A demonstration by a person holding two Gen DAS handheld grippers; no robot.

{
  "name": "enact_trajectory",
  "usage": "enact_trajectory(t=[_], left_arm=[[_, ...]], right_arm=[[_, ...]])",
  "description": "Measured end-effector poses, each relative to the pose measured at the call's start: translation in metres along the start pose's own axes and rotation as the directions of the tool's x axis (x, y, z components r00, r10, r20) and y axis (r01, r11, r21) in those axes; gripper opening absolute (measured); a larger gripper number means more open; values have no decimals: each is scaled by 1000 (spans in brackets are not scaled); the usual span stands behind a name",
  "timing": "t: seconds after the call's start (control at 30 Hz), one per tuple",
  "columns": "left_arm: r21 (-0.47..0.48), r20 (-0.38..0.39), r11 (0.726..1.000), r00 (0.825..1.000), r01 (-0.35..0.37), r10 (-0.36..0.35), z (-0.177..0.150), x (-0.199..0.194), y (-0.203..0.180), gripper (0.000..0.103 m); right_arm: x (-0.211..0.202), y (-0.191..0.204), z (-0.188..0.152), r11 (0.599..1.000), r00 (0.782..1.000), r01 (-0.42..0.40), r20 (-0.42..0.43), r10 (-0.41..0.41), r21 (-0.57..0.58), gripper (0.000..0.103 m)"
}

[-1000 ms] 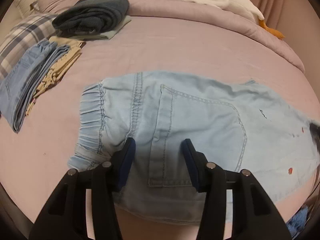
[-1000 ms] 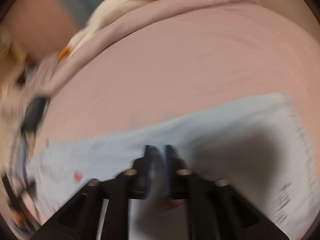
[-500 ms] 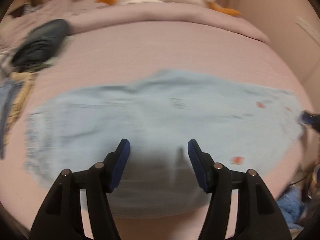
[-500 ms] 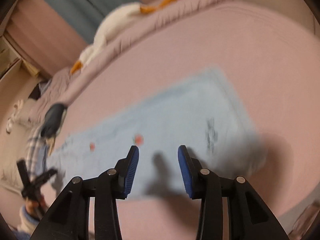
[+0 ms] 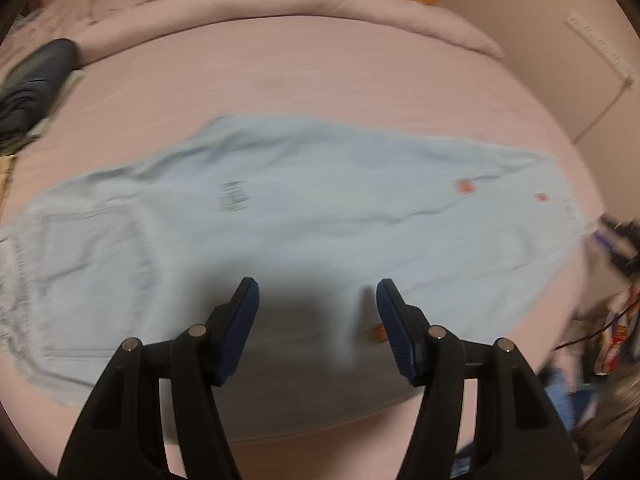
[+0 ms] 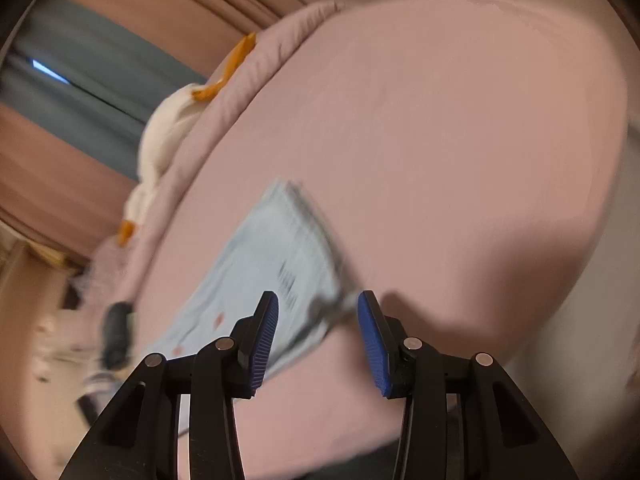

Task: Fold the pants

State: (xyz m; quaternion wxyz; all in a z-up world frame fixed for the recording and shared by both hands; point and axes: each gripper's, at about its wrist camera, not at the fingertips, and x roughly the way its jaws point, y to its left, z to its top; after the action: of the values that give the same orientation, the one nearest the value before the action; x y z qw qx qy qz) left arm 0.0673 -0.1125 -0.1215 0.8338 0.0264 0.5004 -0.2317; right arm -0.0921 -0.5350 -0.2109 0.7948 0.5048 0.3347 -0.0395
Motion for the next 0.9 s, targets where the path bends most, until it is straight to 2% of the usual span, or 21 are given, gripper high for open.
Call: enact_trajectory(t=[0.07,0.17,0.27,0.33,0.4,0.43,0.47,0.53,0.63,0.7,0.77,0.87,0.9], left_arm=[[-1,-7,998,998,69,-69,6,3,-12,61],[-29,-21,988,988,155,-155,12,11,-25,61],[-46,-12,979,979,201,-202,12,16,-37,61],[-60,-24,979,981,193,-195,14,22,-46,61],[-90,-61,982,983,166,-172,11,33,-43,59],[-95,-60,981,982,170,-176,10,35,-42,59],[-92,-53,980,982,176,-181,9,34,-41,60],[-87,-55,980,982,178,-183,10,31,-41,60],[-100,-56,977,980,186,-192,11,32,-40,60],[-118,-53,973,978,197,-204,13,30,-38,60],[-154,-36,959,969,237,-245,17,26,-33,60],[-217,4,917,940,334,-342,23,19,-30,62],[-236,18,895,923,378,-385,26,16,-30,65]], right_arm=[[14,2,-10,999,999,-33,-24,34,35,43],[32,2,-7,997,999,-47,-23,48,59,43],[39,10,3,996,999,-40,34,37,75,42],[37,9,3,996,995,-29,94,21,86,41],[29,1,0,996,991,-11,134,-1,89,27],[31,2,0,996,990,8,141,-20,86,15],[29,0,1,996,990,9,141,-21,89,10],[24,5,4,997,987,9,156,-20,72,9],[12,36,6,997,978,45,205,-32,-60,8],[5,68,3,977,971,93,235,-45,-193,8],[6,105,-5,938,969,125,243,-46,-324,8],[14,147,-25,871,973,133,231,-23,-473,8],[18,158,-32,852,975,129,224,-14,-508,8]])
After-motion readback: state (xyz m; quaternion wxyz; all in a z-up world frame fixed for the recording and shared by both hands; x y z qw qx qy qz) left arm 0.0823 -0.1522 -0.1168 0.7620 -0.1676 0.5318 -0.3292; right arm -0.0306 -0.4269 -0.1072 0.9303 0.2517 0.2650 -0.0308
